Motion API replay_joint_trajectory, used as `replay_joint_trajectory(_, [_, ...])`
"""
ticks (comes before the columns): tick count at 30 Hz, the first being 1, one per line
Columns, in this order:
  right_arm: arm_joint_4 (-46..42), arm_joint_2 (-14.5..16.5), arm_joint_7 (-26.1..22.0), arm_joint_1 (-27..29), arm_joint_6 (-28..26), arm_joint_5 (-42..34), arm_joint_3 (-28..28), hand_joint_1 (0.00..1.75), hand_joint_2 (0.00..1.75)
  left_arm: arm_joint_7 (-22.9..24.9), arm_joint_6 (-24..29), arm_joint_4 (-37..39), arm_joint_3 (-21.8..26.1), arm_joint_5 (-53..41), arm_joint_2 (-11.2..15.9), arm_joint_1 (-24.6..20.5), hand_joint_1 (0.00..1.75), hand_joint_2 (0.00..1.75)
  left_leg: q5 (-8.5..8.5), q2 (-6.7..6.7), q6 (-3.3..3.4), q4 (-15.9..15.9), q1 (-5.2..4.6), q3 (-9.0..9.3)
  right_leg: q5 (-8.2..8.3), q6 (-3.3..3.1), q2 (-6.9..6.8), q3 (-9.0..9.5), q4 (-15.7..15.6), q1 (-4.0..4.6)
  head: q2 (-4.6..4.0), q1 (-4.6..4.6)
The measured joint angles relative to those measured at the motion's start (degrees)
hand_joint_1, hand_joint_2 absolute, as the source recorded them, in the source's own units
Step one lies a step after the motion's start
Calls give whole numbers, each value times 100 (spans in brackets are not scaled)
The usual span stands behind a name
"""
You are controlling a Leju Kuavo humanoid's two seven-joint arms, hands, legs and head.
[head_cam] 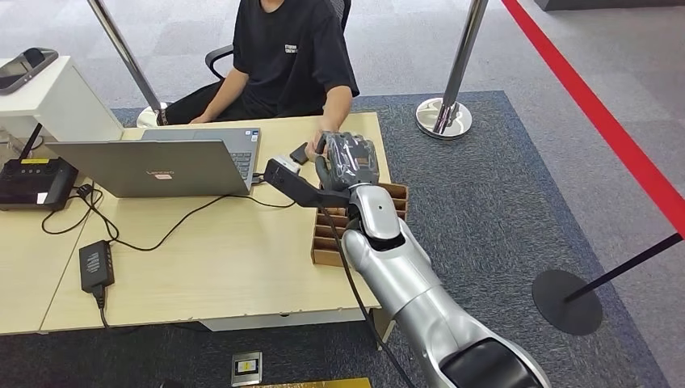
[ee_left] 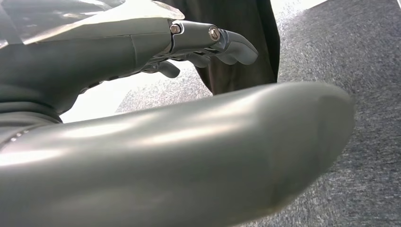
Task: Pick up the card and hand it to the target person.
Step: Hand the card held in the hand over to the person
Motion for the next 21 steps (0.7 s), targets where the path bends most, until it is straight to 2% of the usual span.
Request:
replay_joint_trajectory(9, [134,72,5,-66,39,63,-1,141,175,17,2,0,2,7,2,-1,0,0,0,0,0,0,0,0,0,0,0,0,0,0,0,1])
replay_joint_trajectory(18, [207,112,10,-102,49,128,-1,128,175,16,4,0,2,20,2,1,0,0,3,0,4,0,0,0,2,2,0,0,0,0,0,0])
replay_joint_trajectory(21, [218,126,17,-102,58,132,-1,32,175,16,7,0,2,20,2,1,0,0,3,0,4,0,0,0,3,3,0,0,0,0,0,0])
